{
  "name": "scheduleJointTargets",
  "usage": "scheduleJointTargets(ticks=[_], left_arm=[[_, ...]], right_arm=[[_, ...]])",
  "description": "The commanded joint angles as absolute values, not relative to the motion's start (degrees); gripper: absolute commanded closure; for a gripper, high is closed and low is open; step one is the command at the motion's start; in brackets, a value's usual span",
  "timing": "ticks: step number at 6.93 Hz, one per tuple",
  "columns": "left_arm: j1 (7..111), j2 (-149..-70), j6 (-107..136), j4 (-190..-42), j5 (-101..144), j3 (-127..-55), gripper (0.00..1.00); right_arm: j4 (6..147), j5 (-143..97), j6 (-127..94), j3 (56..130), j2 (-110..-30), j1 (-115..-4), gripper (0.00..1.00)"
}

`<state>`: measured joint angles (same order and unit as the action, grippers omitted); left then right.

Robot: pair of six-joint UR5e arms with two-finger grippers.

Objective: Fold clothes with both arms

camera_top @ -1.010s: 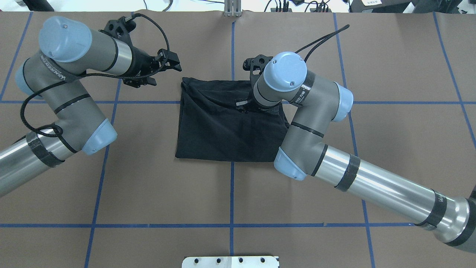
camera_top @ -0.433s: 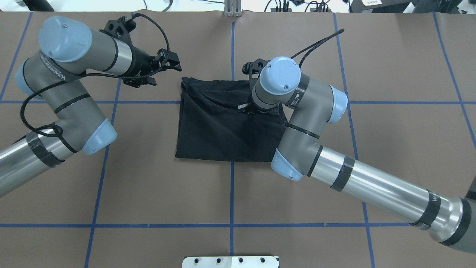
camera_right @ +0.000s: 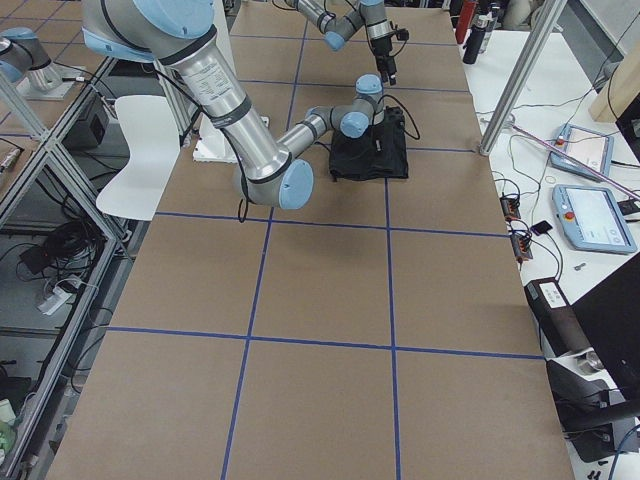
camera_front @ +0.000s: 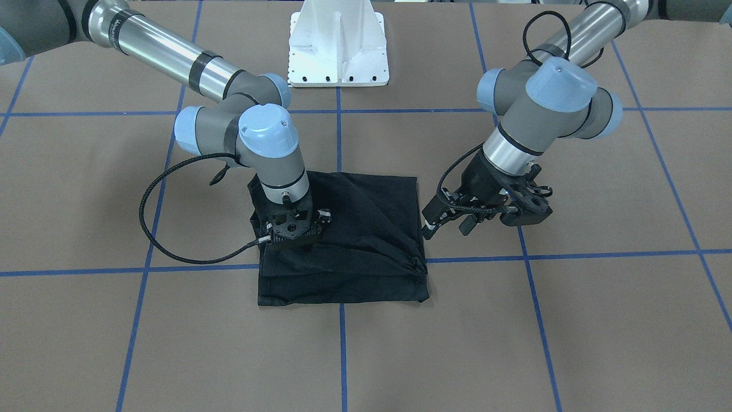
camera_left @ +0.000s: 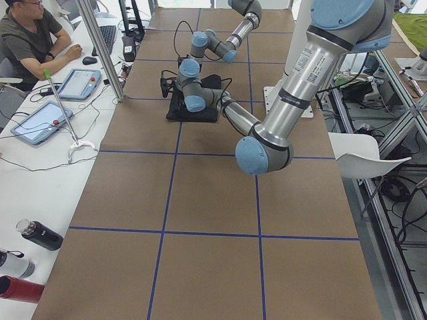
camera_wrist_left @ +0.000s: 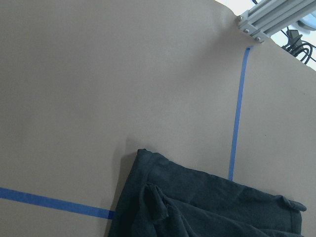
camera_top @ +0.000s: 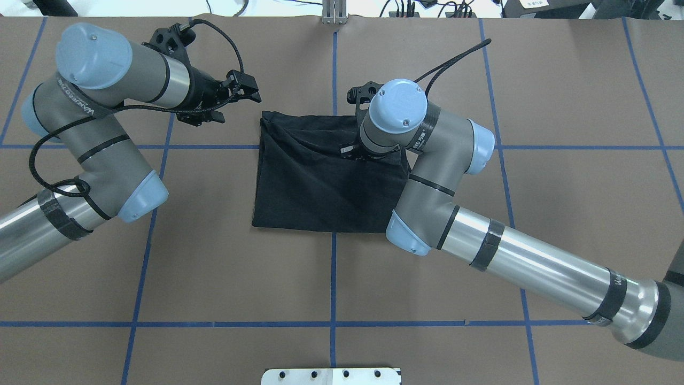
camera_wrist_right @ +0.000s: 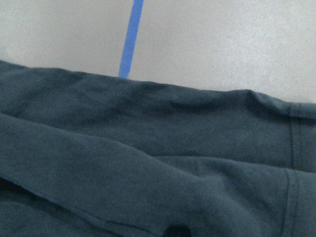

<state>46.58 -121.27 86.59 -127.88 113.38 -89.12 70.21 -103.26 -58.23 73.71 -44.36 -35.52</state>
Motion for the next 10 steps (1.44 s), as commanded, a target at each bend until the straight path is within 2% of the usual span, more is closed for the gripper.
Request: scheduleJointTargets(ticks=[1, 3, 6, 7, 8, 9, 10], left_arm=[[46.58, -121.2, 86.75, -127.71, 113.38, -89.38, 0.01], [46.58, -121.2, 87.01, -127.53, 113.38, -89.82, 0.01], [46.93, -121.11, 86.31, -127.62, 113.38, -89.74, 0.01], [48.33, -121.11, 84.66, -127.44, 113.81, -89.82, 0.01], [50.43, -121.03, 80.72, -127.44, 115.91, -89.82, 0.01], [53.23, -120.07, 76.16, -127.44, 118.28, -89.91, 0.01], [56.48, -117.1, 71.68, -127.53, 121.08, -91.57, 0.01]], right_arm=[[70.05, -102.83, -57.92, 69.2, -41.76, -37.26, 1.0], [69.18, -102.83, -57.31, 66.28, -40.87, -39.19, 1.0], [69.26, -105.27, -57.3, 66.01, -40.35, -43.05, 1.0], [69.26, -110.86, -56.87, 66.35, -40.34, -46.11, 0.53], [69.87, -114.31, -56.78, 67.58, -40.69, -48.32, 0.01], [72.14, -117.65, -56.69, 68.89, -41.48, -51.12, 0.0], [79.29, -118.9, -55.73, 73.17, -43.22, -53.76, 0.0]])
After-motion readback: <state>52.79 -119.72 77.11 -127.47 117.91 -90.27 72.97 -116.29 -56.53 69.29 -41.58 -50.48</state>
